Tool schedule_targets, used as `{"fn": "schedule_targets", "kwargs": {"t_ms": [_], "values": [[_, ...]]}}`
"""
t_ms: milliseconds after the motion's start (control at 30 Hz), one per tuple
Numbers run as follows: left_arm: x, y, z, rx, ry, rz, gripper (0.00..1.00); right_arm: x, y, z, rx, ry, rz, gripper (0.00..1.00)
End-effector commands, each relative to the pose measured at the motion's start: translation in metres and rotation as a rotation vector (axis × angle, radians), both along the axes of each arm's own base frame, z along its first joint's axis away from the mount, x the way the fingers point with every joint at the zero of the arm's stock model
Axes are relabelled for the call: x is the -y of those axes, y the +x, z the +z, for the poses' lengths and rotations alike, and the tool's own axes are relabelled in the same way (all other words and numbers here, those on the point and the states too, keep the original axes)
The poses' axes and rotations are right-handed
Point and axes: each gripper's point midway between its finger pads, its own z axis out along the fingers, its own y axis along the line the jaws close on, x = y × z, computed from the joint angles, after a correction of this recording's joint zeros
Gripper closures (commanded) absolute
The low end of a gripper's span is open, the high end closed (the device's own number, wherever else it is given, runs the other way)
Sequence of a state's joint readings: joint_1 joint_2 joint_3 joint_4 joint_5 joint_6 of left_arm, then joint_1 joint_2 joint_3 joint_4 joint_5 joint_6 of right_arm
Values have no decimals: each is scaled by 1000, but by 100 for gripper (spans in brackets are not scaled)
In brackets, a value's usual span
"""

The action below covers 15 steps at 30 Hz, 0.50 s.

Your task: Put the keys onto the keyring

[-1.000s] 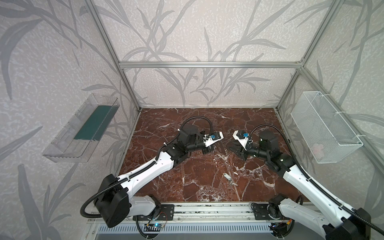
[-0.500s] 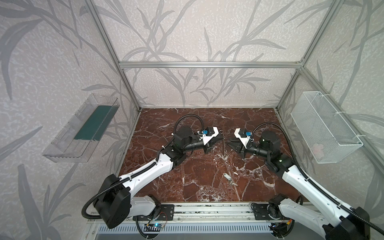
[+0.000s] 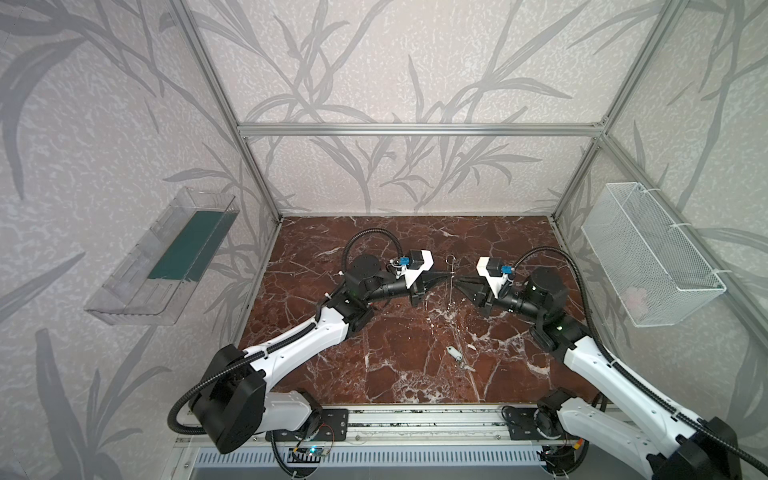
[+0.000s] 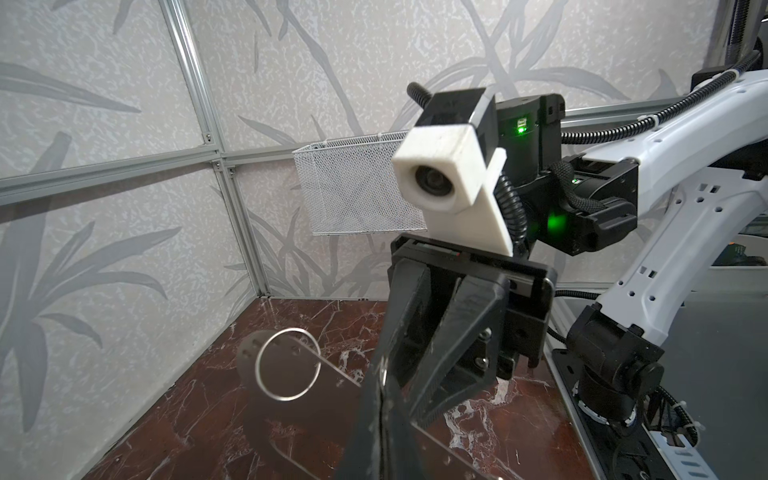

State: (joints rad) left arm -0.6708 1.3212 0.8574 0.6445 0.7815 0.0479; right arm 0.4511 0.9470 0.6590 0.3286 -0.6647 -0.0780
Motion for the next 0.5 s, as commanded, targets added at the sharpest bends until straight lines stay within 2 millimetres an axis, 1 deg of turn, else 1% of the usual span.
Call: {"fn": "schedule_targets", "kwargs": {"t_ms": [0,167,300,467], "values": [[-1,-3,7,6,-30,-27,100,0,-8,27,82,66,33,79],[0,-3,6,7,-31,-29,100,-4,-11,27,73,69,73,80],[0,-3,7,9,-32,-31,100,-6,-10,19,50,58,79,84],[1,-2,7,9,-32,-34,100,-7,-9,18,48,59,85,89]]}}
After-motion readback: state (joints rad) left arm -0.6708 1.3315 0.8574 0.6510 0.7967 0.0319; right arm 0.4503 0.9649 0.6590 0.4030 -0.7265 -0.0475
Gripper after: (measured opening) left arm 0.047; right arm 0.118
